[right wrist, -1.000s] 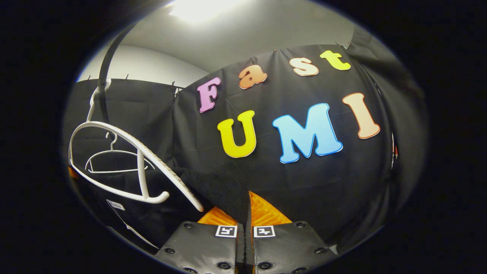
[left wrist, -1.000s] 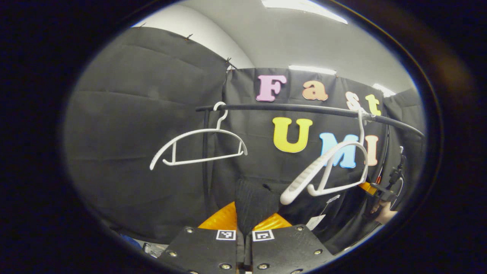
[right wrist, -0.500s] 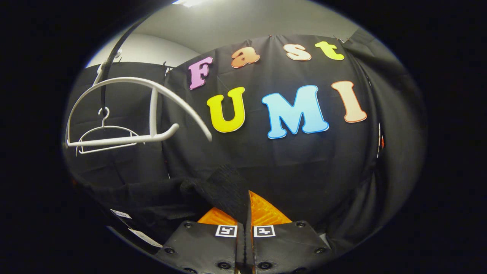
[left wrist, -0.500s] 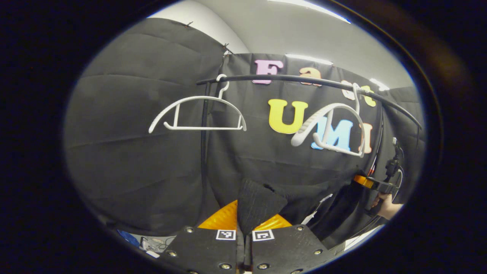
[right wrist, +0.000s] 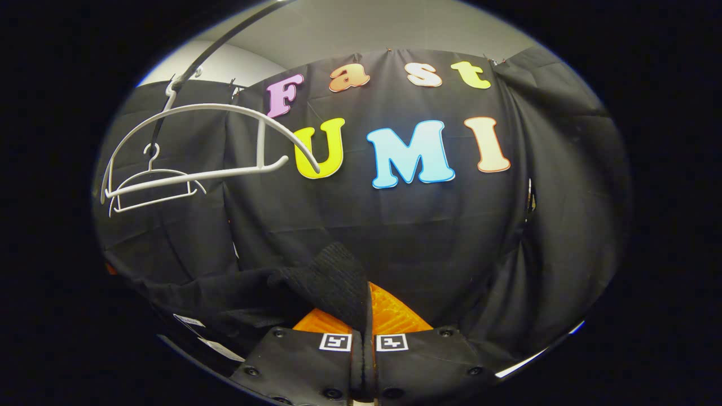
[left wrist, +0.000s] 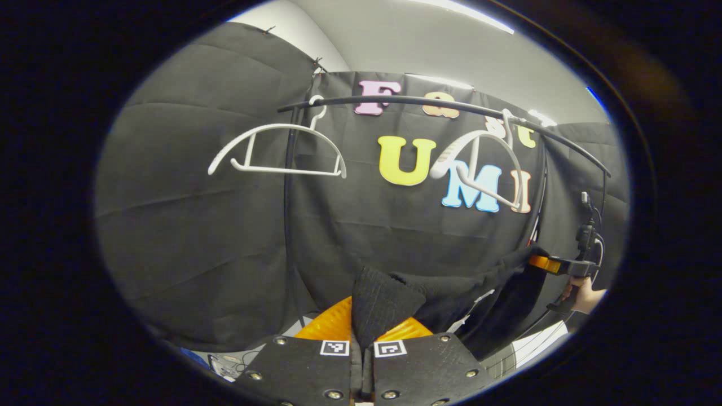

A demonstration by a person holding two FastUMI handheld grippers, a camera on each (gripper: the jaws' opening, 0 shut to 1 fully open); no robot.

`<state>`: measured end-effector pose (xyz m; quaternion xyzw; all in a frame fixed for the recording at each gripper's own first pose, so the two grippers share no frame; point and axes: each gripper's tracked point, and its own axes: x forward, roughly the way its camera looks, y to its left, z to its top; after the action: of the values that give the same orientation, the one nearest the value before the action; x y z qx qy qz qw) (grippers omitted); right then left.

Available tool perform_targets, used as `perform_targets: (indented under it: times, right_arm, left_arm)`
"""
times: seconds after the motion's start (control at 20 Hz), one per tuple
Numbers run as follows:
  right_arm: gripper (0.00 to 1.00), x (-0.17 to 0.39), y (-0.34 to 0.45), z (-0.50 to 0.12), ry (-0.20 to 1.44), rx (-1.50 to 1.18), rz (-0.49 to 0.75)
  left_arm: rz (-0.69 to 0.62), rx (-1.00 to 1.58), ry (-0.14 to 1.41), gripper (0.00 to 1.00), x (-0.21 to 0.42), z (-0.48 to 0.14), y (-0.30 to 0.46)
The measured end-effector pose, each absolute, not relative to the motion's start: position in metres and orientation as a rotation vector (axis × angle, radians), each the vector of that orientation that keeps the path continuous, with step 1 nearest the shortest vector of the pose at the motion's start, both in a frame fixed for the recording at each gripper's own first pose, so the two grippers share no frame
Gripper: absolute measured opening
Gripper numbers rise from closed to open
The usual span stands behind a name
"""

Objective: Grasp the clothes on the hanger with both hands and then place them into the laundry hamper below.

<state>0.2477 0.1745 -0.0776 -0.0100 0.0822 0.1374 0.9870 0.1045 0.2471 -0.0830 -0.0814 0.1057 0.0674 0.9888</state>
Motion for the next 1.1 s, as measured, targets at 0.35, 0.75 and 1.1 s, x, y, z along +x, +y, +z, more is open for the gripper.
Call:
perform_targets:
  times: [0.35, 0.75, 1.1]
  right_arm:
    - [0.02, 0.187, 0.145, -0.114, 0.25, -0.025, 0.19]
    - [0.02, 0.141, 0.129, -0.151, 0.35, -0.017, 0.142]
    - [0.02, 0.117, 0.146, -0.194, 0.44, -0.002, 0.157]
  left_arm:
    - [0.045, -0.117, 0.261, 0.02, 0.109, -0.115, 0.229]
    - [-0.097, -0.065, 0.311, 0.02, 0.131, -0.145, 0.166]
    - [-0.215, 0.007, 0.376, 0.01, 0.142, -0.185, 0.116]
